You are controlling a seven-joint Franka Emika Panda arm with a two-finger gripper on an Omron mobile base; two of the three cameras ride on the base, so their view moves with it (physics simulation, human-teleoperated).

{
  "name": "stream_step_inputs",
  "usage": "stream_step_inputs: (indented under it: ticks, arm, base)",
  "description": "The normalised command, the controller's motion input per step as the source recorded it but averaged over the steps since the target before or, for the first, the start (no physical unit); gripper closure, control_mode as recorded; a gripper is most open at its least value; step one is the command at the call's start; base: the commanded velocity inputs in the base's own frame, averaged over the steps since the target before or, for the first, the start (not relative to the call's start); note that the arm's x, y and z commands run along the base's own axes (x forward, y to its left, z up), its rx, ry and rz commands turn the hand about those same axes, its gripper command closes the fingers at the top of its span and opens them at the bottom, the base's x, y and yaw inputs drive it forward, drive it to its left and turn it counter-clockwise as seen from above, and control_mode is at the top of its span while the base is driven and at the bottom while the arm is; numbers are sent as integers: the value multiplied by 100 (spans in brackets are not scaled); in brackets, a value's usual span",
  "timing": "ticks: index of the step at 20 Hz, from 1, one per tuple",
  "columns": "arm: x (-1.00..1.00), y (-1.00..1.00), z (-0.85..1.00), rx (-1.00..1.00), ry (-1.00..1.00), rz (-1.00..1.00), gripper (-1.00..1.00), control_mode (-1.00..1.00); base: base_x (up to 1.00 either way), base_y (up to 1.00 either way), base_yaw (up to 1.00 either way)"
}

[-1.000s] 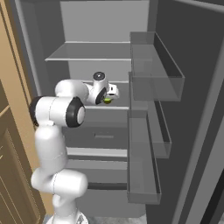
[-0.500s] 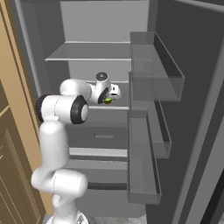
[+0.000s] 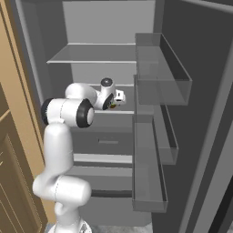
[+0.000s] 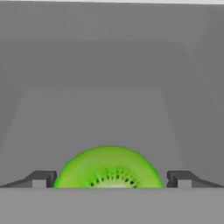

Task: Pick the banana and kiwi from the fridge and place them inside the tupperware on the counter.

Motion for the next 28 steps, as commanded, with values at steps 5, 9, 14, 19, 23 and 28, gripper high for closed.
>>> stream_step_inputs:
  ticks: [5, 9, 14, 19, 23, 28]
  arm:
    - [13, 0, -23, 0, 0, 0, -100, -100]
    - [13, 0, -26, 0, 1, 0, -100, -100]
    - [2, 0, -32, 0, 4, 0, -100, -100]
    - [-1, -1, -34, 0, 5, 0, -100, -100]
    - [-8, 0, -34, 0, 5, 0, -100, -100]
    - [-7, -1, -34, 0, 4, 0, -100, -100]
  base:
    - [0, 0, 0]
    - [0, 0, 0]
    - [0, 0, 0]
    - [0, 0, 0]
    - [0, 0, 0]
    - [0, 0, 0]
